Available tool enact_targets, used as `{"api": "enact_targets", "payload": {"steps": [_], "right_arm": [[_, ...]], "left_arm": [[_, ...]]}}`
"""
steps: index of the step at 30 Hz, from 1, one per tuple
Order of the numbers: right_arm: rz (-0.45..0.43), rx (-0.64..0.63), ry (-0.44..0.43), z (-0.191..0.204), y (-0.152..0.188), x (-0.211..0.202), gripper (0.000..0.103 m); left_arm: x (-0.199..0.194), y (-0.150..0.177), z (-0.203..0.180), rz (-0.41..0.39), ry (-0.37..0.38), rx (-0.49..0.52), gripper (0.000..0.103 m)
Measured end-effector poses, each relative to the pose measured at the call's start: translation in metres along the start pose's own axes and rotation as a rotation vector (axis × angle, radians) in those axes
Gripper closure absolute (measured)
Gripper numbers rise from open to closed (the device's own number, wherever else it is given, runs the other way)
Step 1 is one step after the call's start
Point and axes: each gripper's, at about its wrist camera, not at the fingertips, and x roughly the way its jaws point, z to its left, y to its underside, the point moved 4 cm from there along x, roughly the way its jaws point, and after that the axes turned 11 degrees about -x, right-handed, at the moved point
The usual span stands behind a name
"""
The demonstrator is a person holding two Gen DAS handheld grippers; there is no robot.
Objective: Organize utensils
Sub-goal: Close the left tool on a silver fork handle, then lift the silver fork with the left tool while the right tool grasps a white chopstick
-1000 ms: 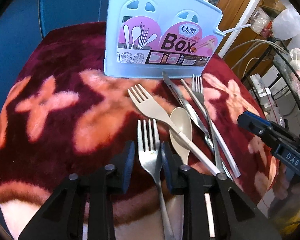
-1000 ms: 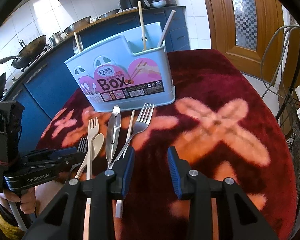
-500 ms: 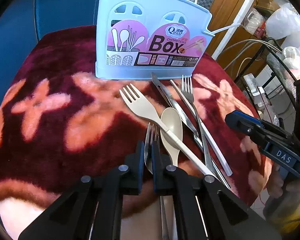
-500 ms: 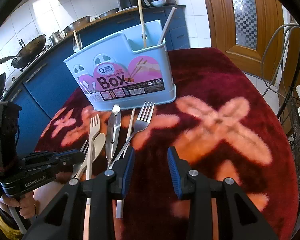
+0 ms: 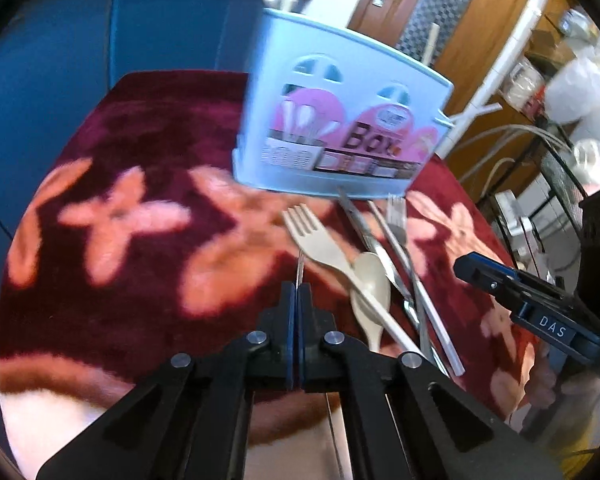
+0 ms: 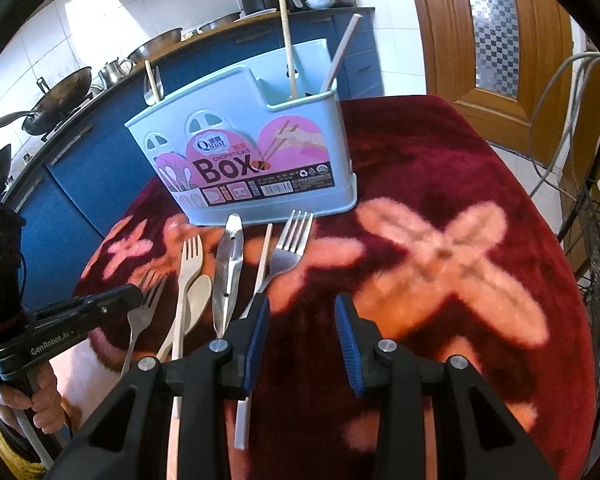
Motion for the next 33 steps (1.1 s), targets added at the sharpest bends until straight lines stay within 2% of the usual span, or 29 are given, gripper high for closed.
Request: {"api": "enact_targets", "payload": {"steps": [8,20,21,23,26,33], "right_arm": [[0.047,0.031,-0.037,-0.012,-0.018,0.037,0.066],[0.028,0.095,-0.139,-0.026,-0.037,0.074,0.065],[0.024,0.108,-0.145,-0.028,-0.037,0.075,0.067],[0.014,0.124,-0.156,-0.031,-0.037,0.073,0.086],[-0.017,0.132,-0.179,-0.03,-0.037,0.065,0.098],[-0.151,0.06,-0.132,-0.018,-0.042,0.014,0.1]], "left_arm": [[-0.013,-0.018,0.024,-0.086,-0.042,-0.057,0.103],[-0.028,-0.037,0.029,-0.17,0.017,-0.072,0.103],[-0.03,-0.038,0.028,-0.175,0.021,-0.071,0.103],[-0.033,-0.039,0.025,-0.189,0.03,-0.069,0.103],[-0.039,-0.041,0.021,-0.211,0.039,-0.062,0.103],[-0.06,-0.042,0.003,-0.293,0.055,-0.002,0.103]]}}
